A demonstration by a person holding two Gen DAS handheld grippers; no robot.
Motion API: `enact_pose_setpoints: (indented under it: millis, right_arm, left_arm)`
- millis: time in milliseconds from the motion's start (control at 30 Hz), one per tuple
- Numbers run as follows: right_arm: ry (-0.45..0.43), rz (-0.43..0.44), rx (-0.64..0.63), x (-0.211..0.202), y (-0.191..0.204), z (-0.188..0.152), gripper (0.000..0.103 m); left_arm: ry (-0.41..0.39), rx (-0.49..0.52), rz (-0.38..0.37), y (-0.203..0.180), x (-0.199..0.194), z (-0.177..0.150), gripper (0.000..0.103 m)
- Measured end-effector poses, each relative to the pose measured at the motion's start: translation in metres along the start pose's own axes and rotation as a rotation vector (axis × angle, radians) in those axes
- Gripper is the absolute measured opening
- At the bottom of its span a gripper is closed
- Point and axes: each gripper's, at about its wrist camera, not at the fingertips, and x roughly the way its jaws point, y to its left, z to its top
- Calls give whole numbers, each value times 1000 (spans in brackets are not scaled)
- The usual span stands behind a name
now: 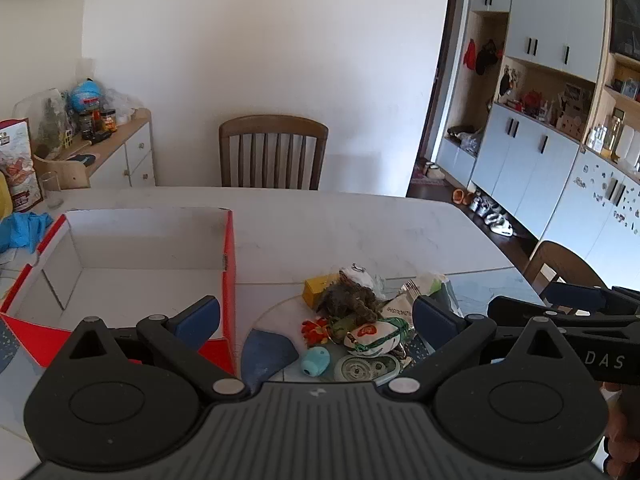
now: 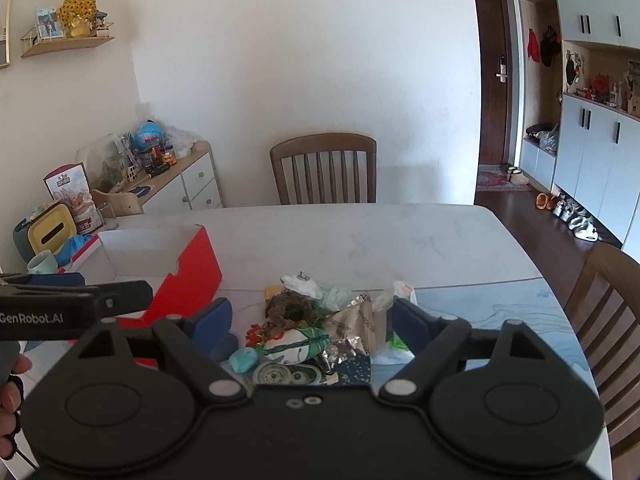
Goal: Organize objects
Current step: 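Grasp the brown bead bracelet with the left tool while the right grasps the plastic bag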
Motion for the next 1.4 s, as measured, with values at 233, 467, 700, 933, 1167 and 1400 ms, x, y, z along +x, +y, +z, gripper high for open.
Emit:
enact_pose_setpoints:
  millis: [233, 467, 700, 933, 1167, 1400]
  right_arm:
    - [34, -10, 27, 17, -26, -5, 85]
    - [47, -36, 33, 38, -54, -10, 84]
    - [91, -69, 10, 72, -82, -11, 79]
    - [143, -69, 0, 110, -98, -13, 72]
    - [199, -50, 0, 142, -103, -16, 59]
    - [225, -31, 19, 157, -108, -21, 50]
  left_arm:
    - [32, 21, -33, -11, 21, -2, 103]
    - [60, 60, -80, -24, 49, 0, 103]
    - [134, 169, -163, -41, 88, -9, 103]
    - [160, 180, -133, -49, 126, -1, 103]
    - [227, 156, -118, -50, 161, -3, 94]
    - [287, 125, -114, -52, 187, 3, 71]
